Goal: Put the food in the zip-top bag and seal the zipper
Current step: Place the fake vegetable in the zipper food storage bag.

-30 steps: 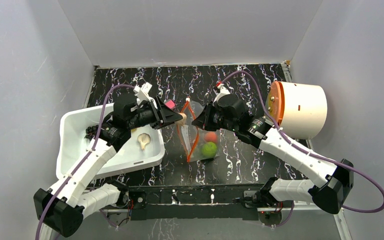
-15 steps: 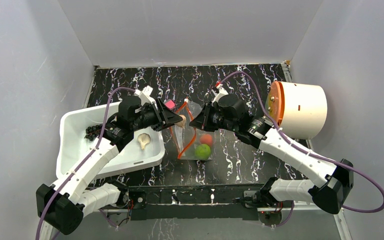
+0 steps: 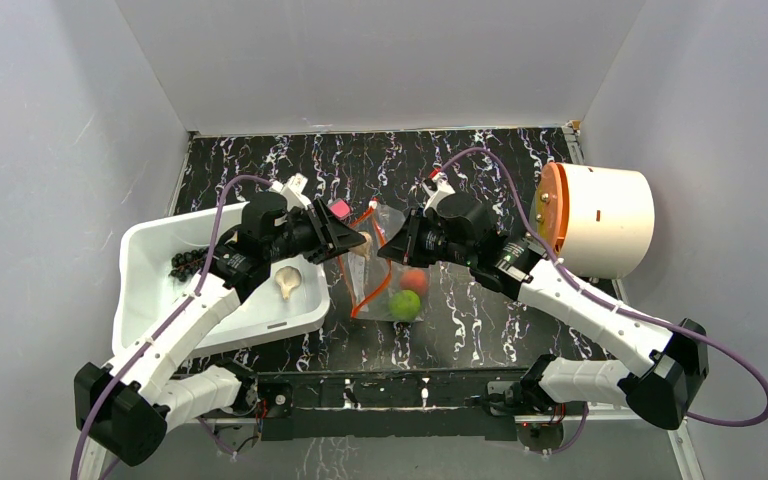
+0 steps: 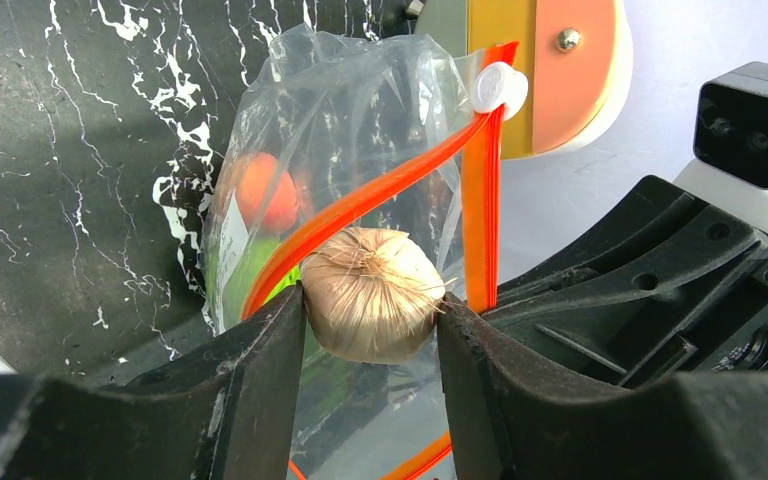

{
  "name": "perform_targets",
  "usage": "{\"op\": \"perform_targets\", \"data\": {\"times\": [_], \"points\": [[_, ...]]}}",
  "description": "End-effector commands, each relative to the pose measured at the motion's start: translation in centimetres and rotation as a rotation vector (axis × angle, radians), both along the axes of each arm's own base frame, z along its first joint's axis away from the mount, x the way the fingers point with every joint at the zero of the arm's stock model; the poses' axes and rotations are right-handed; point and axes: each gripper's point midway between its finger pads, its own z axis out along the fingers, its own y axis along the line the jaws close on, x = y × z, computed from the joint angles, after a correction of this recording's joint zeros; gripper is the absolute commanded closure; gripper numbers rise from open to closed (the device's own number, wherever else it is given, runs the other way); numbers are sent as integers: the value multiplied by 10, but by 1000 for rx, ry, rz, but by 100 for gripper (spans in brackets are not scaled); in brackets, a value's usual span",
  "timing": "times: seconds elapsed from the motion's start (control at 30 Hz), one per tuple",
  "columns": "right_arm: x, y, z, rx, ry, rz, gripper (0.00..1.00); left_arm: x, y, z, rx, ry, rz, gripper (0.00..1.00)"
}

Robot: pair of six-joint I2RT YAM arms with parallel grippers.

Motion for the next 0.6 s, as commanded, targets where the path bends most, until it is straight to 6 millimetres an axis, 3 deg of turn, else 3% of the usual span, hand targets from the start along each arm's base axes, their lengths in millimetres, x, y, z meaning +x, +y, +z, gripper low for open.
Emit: {"op": "perform_targets", "data": {"times": [0.0,0.3,0.57], "points": [[0,7,25,75,-53,16,100,0,-1,6,-6,-4,3,59],[0,6,29,91,-63,3,100,-2,-3,2,-2,9,4,46],[-1,2,28,87,-64,-6,100,-6,-2,16,0,-19,-14,38]]}}
